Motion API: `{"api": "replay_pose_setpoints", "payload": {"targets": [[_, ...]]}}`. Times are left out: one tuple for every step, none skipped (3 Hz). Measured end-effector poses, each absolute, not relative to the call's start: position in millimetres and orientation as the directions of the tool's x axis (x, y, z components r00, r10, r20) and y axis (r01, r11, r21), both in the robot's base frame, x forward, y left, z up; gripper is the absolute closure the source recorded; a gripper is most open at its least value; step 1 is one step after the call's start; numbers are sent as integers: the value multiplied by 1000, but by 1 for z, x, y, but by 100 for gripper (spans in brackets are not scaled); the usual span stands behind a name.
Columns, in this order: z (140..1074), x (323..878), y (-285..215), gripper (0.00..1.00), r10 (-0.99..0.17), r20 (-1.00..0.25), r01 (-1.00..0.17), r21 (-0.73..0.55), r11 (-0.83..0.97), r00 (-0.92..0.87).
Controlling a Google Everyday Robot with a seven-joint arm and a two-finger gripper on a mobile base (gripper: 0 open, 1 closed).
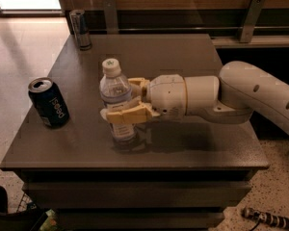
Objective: Move blue plastic bottle near redbull can
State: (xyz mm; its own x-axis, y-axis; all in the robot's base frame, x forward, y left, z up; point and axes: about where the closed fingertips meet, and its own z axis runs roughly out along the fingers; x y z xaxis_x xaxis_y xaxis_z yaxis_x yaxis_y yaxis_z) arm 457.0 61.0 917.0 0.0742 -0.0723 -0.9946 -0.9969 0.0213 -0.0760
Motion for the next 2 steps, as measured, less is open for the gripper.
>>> {"api": "replay_pose_setpoints", "payload": {"targets": [[933,506,39,100,-87,-995,-998,-48,27,45],[942,588,15,100,-71,-998,-998,-3,63,-1]]}}
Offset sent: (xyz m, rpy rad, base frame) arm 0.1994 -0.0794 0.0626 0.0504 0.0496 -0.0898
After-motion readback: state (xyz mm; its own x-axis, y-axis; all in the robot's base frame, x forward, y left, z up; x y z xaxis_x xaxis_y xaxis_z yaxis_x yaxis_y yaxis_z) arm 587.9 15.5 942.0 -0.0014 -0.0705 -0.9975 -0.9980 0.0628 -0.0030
